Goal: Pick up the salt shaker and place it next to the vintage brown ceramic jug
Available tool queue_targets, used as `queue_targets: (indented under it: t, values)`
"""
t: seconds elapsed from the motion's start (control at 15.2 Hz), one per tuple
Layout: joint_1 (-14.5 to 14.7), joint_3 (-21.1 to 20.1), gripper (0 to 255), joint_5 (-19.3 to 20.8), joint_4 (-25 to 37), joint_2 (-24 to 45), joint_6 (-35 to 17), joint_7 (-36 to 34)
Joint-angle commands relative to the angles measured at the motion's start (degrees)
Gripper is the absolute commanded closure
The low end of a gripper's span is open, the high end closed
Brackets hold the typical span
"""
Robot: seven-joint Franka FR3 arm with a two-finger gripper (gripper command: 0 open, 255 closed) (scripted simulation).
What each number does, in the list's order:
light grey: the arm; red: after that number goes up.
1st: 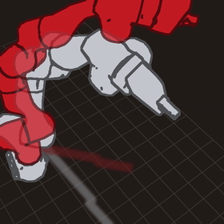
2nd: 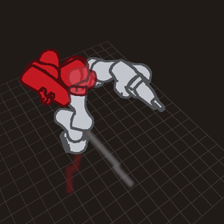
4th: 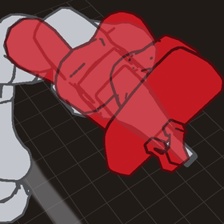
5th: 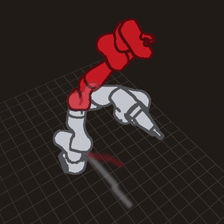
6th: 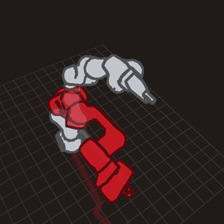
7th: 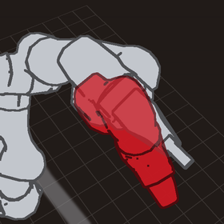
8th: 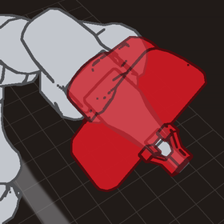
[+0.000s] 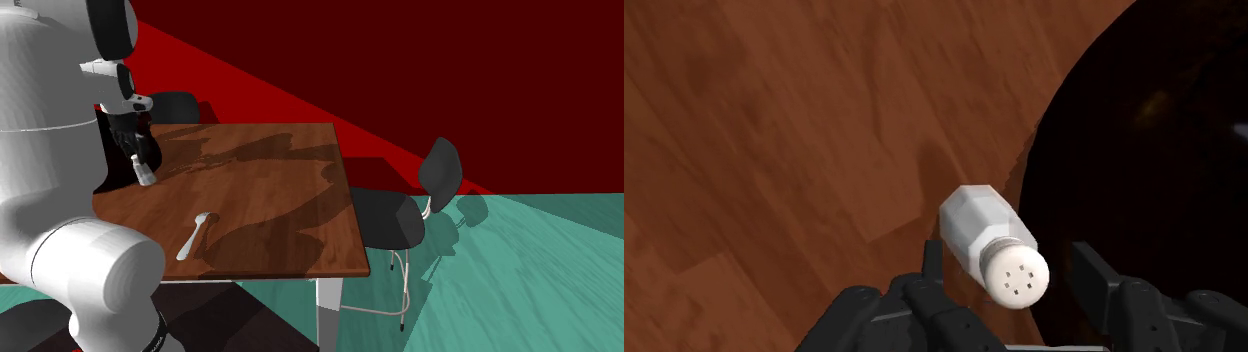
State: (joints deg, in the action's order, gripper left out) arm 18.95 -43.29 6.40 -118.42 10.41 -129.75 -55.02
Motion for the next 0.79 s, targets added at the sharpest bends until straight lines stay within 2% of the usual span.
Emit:
queue_targets:
  t: [0.0,0.26,0.53,0.73]
  values:
    - [0.00,0.00,0,0.00,0.00,0.00,0.00,0.00]
    - [0.01,0.01,0,0.00,0.00,0.00,0.00,-0.01]
    - [-1.46,-0.88,0,-4.41,2.95,-4.85,6.43,3.03]
    - [-1.43,-0.85,0,-4.42,2.95,-4.86,6.43,3.03]
